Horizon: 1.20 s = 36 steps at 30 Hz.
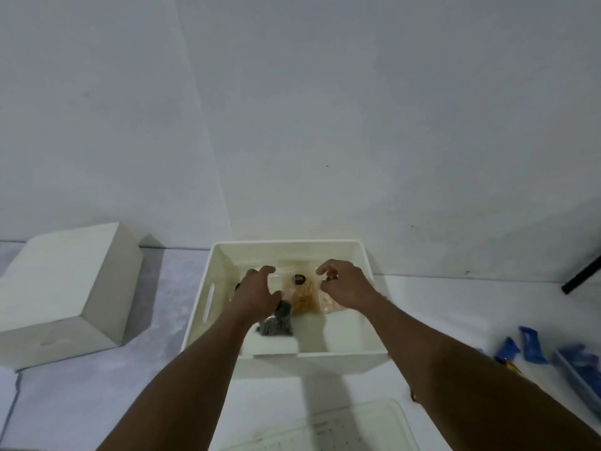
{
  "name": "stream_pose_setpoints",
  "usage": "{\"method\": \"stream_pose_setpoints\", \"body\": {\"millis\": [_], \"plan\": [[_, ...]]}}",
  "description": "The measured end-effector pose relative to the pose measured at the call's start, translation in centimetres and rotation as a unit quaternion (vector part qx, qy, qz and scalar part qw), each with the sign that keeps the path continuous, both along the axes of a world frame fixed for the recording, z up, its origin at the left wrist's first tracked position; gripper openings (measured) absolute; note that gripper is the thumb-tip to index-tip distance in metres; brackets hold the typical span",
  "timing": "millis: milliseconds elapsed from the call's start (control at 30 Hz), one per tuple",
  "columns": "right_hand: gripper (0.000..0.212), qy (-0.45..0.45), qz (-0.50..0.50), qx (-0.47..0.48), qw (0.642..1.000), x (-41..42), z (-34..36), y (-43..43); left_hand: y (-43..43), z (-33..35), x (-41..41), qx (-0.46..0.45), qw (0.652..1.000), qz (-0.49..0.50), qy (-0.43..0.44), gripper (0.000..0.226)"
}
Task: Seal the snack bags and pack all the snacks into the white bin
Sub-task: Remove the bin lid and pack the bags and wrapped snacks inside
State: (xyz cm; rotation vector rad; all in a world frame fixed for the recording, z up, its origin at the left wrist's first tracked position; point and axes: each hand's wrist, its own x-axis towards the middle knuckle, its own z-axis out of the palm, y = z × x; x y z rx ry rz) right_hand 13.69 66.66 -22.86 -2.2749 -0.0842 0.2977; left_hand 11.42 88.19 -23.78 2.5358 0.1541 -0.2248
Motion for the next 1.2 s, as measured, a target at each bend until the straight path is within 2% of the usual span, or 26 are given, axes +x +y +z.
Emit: {"method": "stream_pose_setpoints", "body": {"millis": [233, 367, 533, 667, 800, 900, 967, 1100, 1200], "plan": [[0.017, -0.014, -0.092, -0.001, 0.996, -6.3, 3.1, -13.3, -13.1, 3.5, -3.3, -0.059, 0.985, -0.049, -0.153, 0.035], [0.012, -0.019, -0.139, -0.004, 0.99, -10.4, 3.3, -22.6, -22.1, 3.5, -5.2, -0.079, 0.979, -0.08, -0.171, 0.029], [0.014, 0.005, -0.19, -0.03, 0.981, -16.2, 1.0, -35.4, -34.7, 1.0, -9.5, -0.127, 0.98, -0.112, -0.105, 0.023], [0.018, 0.032, -0.221, -0.104, 0.969, -21.8, -2.7, -45.3, -44.2, -2.7, -14.4, -0.15, 0.975, -0.166, -0.013, 0.023], [0.012, 0.097, -0.273, -0.087, 0.953, -28.0, -6.2, -52.4, -51.0, -6.7, -19.9, -0.139, 0.966, -0.206, 0.071, 0.038], [0.016, 0.119, -0.282, -0.084, 0.948, -31.0, -9.2, -55.4, -53.6, -9.7, -23.1, -0.111, 0.953, -0.225, 0.166, 0.05], [0.02, 0.145, -0.266, -0.082, 0.949, -32.3, -10.8, -56.2, -54.8, -10.9, -24.9, -0.105, 0.946, -0.233, 0.198, 0.055], [0.025, 0.182, -0.231, -0.04, 0.955, -33.5, -12.9, -55.7, -56.1, -12.1, -27.0, -0.138, 0.94, -0.235, 0.206, 0.058], [0.028, 0.15, -0.203, -0.047, 0.966, -33.0, -13.2, -55.1, -56.4, -11.9, -26.7, -0.157, 0.95, -0.196, 0.188, 0.058]]}}
